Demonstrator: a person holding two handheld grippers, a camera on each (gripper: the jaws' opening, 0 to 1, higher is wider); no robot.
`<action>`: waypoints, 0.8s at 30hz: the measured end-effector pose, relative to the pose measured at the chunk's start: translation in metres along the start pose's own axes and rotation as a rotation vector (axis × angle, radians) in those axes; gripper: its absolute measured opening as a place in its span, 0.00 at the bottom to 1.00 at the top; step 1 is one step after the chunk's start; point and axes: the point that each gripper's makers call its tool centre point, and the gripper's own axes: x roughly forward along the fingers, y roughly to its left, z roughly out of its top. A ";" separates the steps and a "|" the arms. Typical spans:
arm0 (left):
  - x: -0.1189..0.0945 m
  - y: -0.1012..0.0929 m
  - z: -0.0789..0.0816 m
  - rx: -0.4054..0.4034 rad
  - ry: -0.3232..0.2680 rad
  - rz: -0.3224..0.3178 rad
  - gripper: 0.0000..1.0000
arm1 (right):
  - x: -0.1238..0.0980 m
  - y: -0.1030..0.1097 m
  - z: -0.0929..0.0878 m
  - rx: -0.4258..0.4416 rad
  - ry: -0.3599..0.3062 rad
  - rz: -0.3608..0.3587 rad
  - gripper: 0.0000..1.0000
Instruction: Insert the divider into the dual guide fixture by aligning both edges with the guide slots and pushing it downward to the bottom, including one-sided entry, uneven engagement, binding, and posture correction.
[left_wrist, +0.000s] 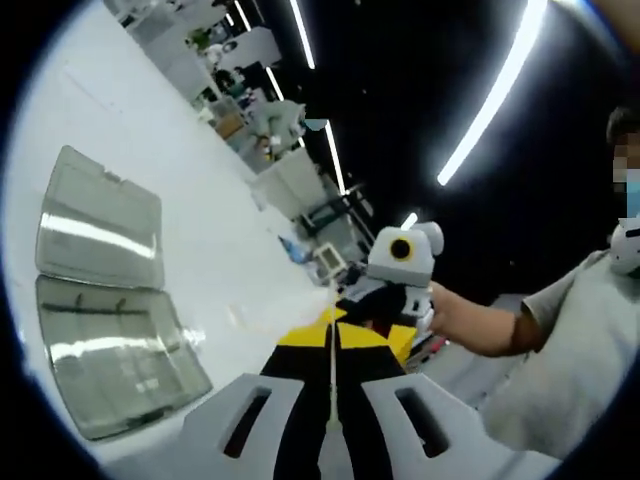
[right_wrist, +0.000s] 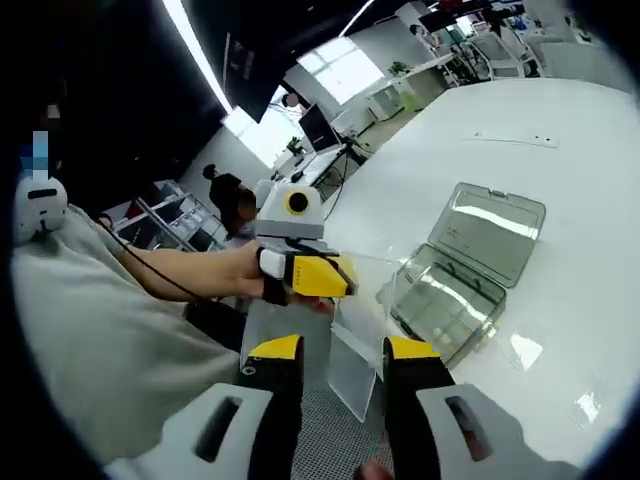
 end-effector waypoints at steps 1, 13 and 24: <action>0.000 -0.001 0.000 -0.002 0.002 -0.006 0.00 | 0.000 0.002 0.000 0.010 -0.007 0.019 0.26; -0.001 -0.011 -0.001 0.004 -0.001 -0.056 0.00 | 0.002 0.012 0.002 0.081 -0.045 0.137 0.23; -0.002 -0.014 0.002 0.003 -0.010 -0.069 0.00 | 0.003 0.010 0.002 0.160 -0.083 0.186 0.15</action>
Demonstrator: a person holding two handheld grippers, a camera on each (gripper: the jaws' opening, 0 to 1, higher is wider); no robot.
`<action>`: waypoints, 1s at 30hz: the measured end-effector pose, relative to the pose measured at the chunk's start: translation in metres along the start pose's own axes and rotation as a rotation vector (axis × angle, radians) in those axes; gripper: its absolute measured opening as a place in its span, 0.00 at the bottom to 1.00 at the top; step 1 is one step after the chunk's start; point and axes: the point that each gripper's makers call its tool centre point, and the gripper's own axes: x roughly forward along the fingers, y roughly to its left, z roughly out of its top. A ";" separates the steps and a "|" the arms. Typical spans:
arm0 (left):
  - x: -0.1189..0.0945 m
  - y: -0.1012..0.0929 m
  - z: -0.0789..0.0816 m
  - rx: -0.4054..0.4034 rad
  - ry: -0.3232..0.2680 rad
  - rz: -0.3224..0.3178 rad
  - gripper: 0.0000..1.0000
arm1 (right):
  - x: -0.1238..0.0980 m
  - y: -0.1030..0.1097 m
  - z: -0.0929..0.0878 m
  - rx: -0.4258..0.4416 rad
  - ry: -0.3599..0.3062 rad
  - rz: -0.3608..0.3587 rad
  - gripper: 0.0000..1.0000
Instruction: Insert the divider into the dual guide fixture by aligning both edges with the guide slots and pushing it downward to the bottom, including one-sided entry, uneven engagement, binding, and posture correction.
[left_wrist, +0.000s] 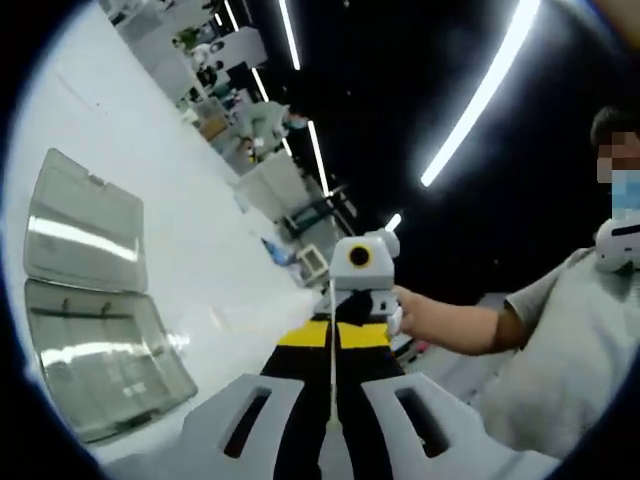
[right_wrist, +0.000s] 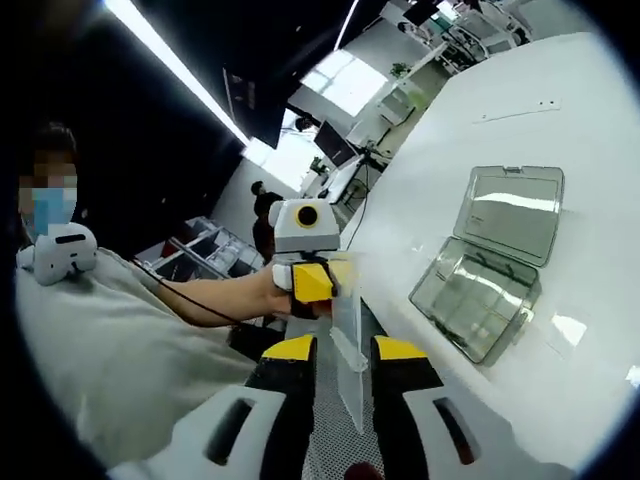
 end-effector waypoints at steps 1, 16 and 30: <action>0.000 0.000 0.000 0.000 0.000 0.000 0.00 | 0.000 0.000 0.000 0.007 -0.007 0.003 0.15; 0.001 -0.001 0.000 -0.004 0.004 -0.010 0.00 | 0.000 0.002 0.000 0.051 -0.017 0.032 0.04; -0.002 0.002 0.002 -0.033 0.006 0.006 0.00 | 0.000 0.006 0.004 0.043 -0.022 0.041 0.00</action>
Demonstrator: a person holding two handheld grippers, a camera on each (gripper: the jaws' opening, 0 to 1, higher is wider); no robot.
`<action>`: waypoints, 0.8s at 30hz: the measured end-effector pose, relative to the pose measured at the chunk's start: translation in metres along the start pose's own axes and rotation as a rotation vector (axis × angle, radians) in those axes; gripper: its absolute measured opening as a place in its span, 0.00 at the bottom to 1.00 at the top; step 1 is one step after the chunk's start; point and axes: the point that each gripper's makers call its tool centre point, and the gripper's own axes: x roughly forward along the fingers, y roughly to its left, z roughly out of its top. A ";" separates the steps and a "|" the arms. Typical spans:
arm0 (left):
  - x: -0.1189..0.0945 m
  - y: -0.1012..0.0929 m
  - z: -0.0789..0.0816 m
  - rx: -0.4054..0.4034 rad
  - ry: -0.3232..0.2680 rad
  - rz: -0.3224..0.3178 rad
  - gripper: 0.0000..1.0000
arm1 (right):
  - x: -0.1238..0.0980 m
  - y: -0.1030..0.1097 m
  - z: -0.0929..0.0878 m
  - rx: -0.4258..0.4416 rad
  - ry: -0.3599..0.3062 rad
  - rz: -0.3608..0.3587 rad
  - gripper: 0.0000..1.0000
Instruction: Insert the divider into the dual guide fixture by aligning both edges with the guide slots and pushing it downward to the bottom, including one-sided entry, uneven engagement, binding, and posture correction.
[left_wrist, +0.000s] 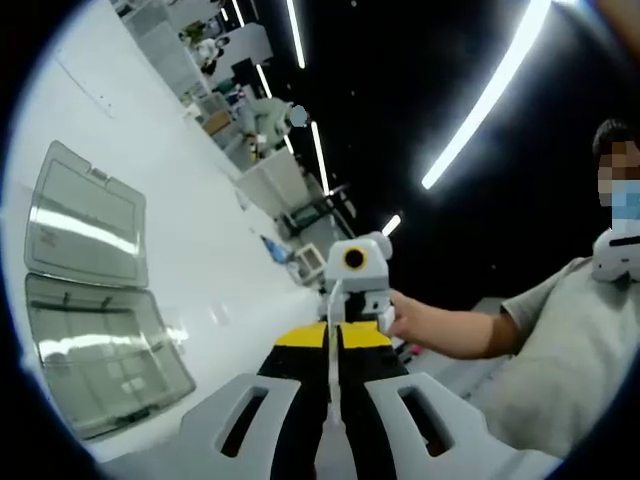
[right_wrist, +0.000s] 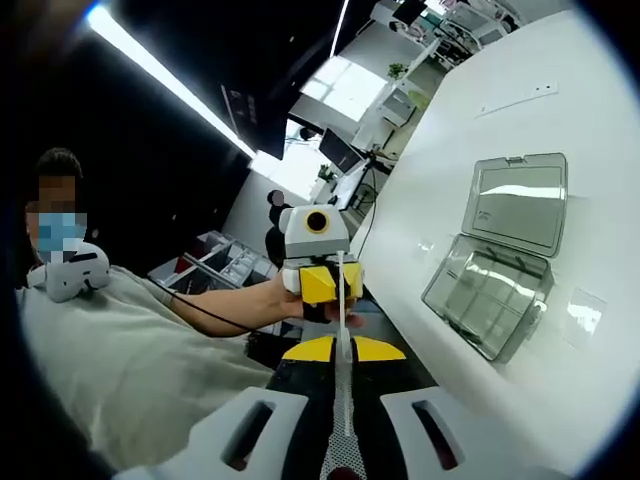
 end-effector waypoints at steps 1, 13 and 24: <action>0.000 0.000 0.000 0.002 0.001 0.004 0.01 | 0.000 0.000 0.000 0.003 0.000 -0.001 0.00; -0.012 0.009 -0.001 0.086 0.015 0.098 0.10 | -0.004 -0.009 0.006 0.026 0.005 -0.089 0.00; -0.025 0.027 -0.006 0.254 0.065 0.264 0.13 | -0.005 -0.025 0.010 0.120 0.029 -0.209 0.00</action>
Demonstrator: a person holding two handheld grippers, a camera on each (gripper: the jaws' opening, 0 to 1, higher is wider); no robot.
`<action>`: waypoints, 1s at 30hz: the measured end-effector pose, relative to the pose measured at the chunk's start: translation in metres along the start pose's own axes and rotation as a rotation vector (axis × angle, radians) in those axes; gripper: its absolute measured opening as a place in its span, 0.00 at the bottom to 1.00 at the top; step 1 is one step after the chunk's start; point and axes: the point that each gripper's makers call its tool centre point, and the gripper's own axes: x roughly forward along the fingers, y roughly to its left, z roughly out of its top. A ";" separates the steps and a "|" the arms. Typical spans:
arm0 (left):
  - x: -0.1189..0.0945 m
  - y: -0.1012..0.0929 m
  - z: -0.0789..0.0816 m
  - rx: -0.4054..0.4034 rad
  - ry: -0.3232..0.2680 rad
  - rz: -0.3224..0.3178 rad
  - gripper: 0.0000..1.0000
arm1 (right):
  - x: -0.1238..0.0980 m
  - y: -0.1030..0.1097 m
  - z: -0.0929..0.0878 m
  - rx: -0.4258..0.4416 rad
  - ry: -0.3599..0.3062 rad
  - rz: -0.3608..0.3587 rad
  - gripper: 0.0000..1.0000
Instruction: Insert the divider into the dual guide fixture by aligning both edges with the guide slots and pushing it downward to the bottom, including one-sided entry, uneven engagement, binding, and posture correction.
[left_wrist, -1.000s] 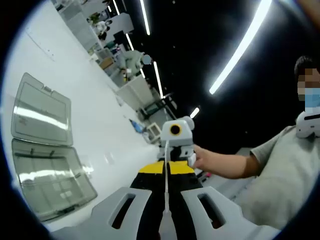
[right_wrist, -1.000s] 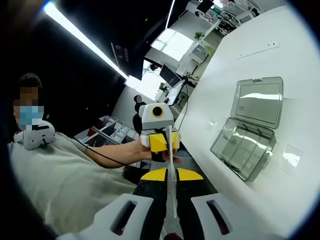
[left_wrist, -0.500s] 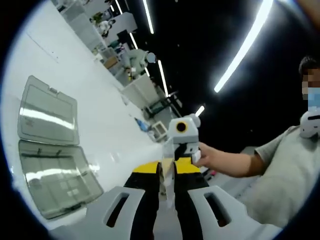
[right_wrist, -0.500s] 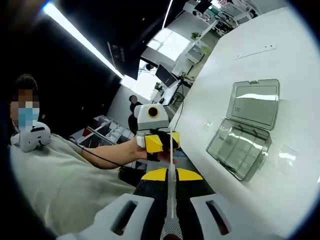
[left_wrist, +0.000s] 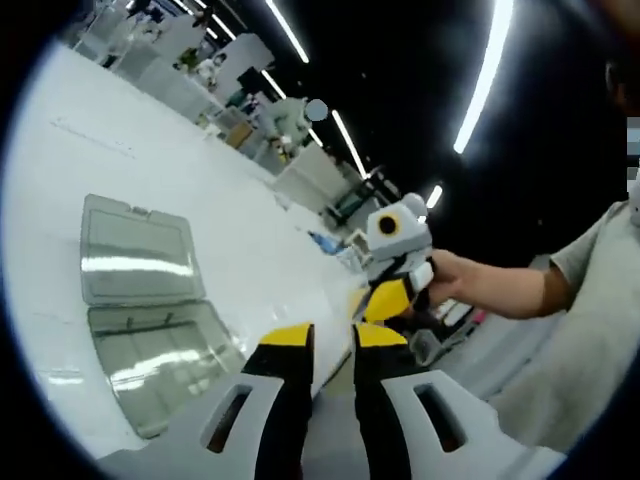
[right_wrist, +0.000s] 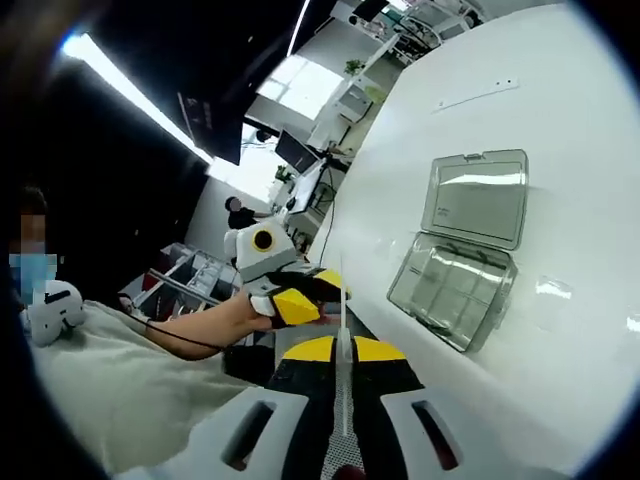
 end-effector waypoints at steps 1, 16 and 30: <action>-0.001 0.003 -0.001 0.023 0.009 0.020 0.14 | 0.001 -0.001 0.001 0.007 0.000 -0.006 0.00; -0.034 0.025 -0.015 0.244 0.096 0.235 0.16 | 0.028 -0.039 0.009 0.146 0.032 -0.290 0.00; -0.055 0.036 -0.023 0.259 0.104 0.311 0.16 | 0.043 -0.072 0.011 0.166 0.112 -0.573 0.00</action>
